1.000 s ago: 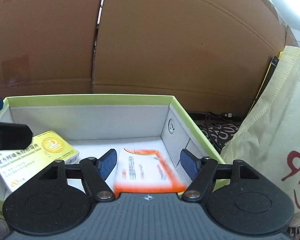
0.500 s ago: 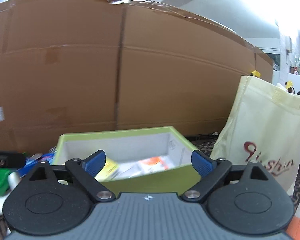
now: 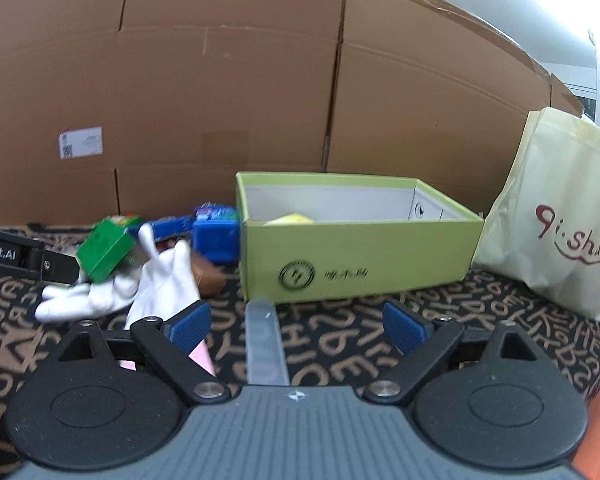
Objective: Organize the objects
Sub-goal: 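Grasp the clear plastic tube with the right gripper while the left grasps the pink-cuffed glove, then carry the tube and glove into the lime-green box and release them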
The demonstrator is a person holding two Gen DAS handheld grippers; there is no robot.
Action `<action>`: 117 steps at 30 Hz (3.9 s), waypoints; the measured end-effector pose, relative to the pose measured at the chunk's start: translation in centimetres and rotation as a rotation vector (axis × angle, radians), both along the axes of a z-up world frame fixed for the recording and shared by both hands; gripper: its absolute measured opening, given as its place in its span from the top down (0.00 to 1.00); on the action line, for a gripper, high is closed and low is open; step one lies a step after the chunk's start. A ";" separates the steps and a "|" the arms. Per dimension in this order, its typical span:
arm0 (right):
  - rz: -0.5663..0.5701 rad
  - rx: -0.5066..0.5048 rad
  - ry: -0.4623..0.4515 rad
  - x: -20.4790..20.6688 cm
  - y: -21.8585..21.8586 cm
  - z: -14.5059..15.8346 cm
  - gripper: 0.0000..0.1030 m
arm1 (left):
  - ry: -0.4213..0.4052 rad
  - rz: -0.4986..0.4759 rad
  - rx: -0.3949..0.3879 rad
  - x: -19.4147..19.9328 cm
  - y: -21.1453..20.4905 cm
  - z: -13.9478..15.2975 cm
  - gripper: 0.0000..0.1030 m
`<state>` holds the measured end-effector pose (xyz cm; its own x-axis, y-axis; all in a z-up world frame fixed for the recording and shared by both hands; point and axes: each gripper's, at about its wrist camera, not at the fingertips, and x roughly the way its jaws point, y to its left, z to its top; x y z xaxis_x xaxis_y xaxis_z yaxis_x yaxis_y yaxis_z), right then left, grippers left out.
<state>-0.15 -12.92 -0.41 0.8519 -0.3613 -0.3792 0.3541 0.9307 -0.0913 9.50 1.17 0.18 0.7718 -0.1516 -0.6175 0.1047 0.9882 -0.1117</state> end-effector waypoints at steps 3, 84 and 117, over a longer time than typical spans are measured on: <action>-0.016 -0.001 0.018 -0.3 0.8 -0.9 0.07 | 0.014 0.015 0.005 -0.5 0.6 -0.6 0.00; 0.218 0.200 0.068 -1.9 1.0 -0.7 0.70 | 0.036 -0.471 -0.132 -3.8 -0.4 0.8 0.88; -0.107 0.312 -0.090 11.7 -19.3 3.5 0.70 | 0.074 -0.466 -0.101 19.8 -19.5 3.9 0.88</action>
